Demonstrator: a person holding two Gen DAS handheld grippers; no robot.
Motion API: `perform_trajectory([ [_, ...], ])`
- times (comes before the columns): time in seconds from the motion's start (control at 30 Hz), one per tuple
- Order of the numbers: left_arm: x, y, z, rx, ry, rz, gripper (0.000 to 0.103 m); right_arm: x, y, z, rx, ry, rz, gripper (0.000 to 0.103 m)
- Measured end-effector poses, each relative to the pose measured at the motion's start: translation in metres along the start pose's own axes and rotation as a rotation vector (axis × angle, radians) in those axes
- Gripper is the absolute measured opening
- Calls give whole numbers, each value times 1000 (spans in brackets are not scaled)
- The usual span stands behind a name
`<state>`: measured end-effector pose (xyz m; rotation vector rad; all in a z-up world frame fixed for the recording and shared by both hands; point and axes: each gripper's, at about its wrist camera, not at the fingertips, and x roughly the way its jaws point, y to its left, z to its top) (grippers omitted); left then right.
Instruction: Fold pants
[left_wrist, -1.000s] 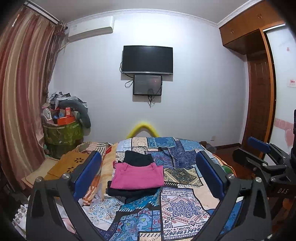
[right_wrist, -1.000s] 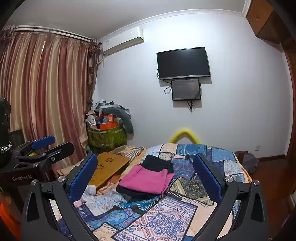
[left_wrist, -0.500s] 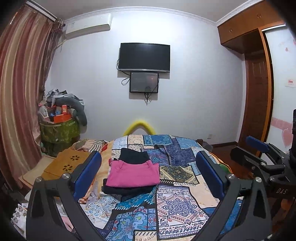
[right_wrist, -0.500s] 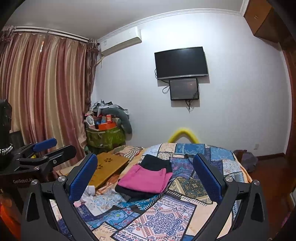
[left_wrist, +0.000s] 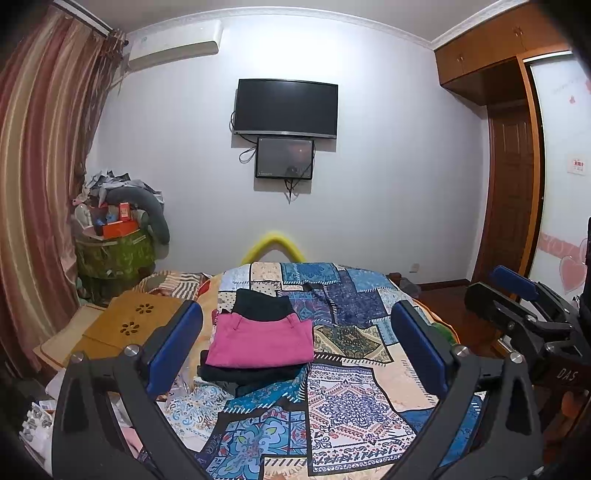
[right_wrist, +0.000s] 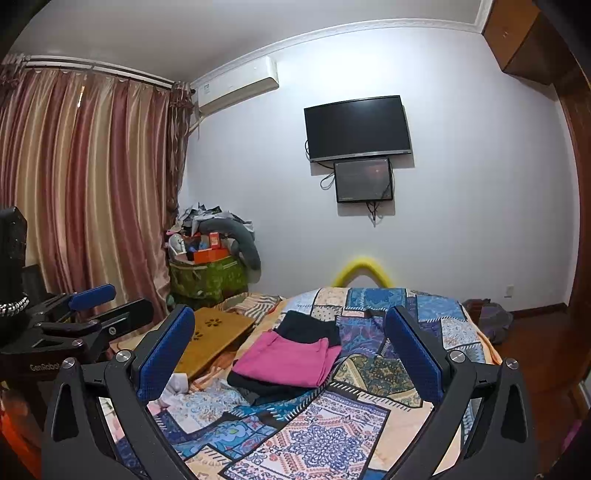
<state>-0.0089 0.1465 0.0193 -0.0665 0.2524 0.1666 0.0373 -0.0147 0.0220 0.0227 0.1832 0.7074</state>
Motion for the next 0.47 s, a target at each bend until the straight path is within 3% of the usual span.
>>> perform_trajectory([
  [0.47,7,3,-6,10,8,0,103,6,-2,-3,6,9,-7,102],
])
